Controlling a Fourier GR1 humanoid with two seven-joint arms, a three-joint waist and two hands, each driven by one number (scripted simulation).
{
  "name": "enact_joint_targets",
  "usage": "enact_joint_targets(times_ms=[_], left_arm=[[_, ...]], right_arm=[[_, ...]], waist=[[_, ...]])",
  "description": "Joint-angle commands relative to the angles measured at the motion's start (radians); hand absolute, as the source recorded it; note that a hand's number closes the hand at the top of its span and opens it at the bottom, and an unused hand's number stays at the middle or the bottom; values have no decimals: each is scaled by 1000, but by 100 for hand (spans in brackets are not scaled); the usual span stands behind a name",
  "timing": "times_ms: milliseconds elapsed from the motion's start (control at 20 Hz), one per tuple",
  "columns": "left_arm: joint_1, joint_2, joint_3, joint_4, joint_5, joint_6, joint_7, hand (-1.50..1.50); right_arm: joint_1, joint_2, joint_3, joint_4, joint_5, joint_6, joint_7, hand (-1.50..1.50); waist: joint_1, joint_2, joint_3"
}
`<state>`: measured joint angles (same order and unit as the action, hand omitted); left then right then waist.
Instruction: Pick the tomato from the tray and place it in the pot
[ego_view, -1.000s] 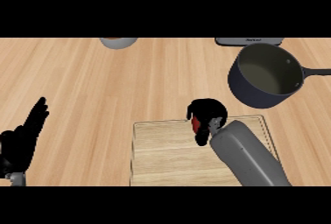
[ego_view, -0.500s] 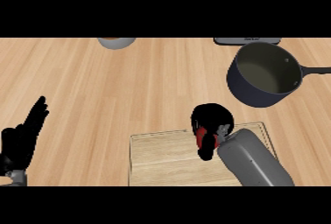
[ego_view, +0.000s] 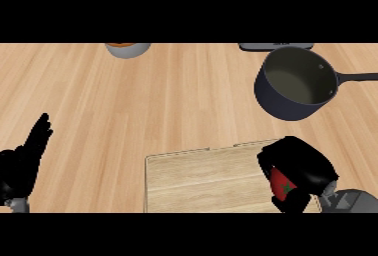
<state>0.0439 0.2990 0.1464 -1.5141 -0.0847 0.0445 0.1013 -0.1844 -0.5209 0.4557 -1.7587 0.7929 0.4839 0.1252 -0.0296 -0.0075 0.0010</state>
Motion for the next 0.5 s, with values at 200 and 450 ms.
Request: enact_joint_targets(times_ms=[200, 450], left_arm=[[25, -4, 5, -4, -4, -2, -20, 0], [9, -11, -19, -52, -17, -4, 44, 0]], right_arm=[[89, -77, -241, -291, 12, -250, -44, 150], [176, -55, -400, -435, -74, -295, -30, 150]], waist=[[-14, -3, -1], [4, 2, 0]])
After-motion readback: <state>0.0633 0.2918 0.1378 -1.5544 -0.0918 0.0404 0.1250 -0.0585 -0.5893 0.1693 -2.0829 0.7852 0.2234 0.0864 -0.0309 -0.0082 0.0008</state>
